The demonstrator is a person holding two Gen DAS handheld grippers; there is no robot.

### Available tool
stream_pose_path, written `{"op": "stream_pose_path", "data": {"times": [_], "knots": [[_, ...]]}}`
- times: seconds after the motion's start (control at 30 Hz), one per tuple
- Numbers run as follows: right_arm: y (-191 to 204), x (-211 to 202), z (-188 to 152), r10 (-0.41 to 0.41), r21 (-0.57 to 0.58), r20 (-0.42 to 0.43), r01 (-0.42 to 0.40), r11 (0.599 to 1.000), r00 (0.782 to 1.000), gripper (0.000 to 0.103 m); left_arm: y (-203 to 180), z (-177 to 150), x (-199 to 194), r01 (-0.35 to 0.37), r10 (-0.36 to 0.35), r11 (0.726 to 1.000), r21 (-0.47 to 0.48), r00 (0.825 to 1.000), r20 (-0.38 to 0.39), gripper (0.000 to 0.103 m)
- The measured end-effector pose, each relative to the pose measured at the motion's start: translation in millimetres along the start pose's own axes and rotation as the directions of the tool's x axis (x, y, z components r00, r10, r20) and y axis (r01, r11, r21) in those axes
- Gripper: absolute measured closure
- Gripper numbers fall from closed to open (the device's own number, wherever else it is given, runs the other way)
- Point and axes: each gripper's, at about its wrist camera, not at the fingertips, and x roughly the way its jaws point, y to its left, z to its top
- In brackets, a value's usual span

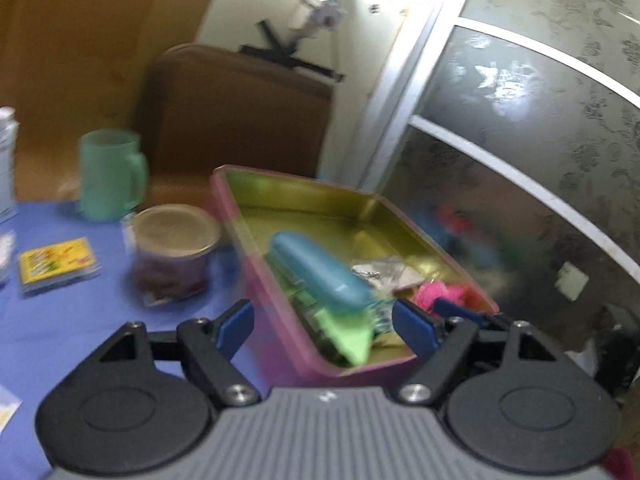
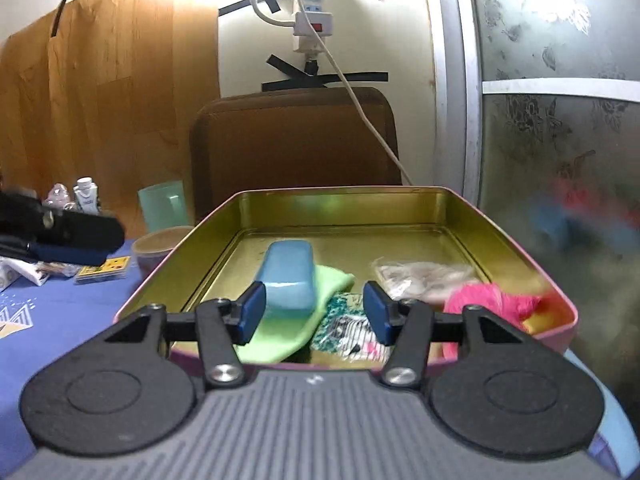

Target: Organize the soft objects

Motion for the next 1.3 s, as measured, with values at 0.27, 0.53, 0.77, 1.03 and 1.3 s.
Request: {"op": "stream_pose_path", "data": {"times": [0.27,0.53,0.77,1.03,1.3], "knots": [[51,-32,1,0.139,-0.046,0.063,-0.136,0.990,0.988,0.046,81,-34,-54,-0.190,0.190,0.977,-0.097,0.982,-0.004,0.024],[135,2,6,0.410,-0.094,-0.070,-0.415,0.905,0.909,0.046,182,-57,-127,-0.478,0.498,0.850,-0.223,0.866,0.041,0.024],[243,81,26,0.503,-0.208,-0.192,-0.536,0.818,0.843,0.046,218,-70,-164,-0.480,0.551,0.810,-0.337,0.819,0.161,0.028],[373,125,0,0.506,-0.549,-0.232,-0.541,0.636,0.831,0.060,222,-73,-175,-0.426,0.530,0.815,-0.393,0.822,0.208,0.034],[370,125,10,0.503,-0.531,-0.197,-0.523,0.667,0.842,0.089,225,-74,-178,-0.413,0.525,0.815,-0.406,0.823,0.217,0.034]]}}
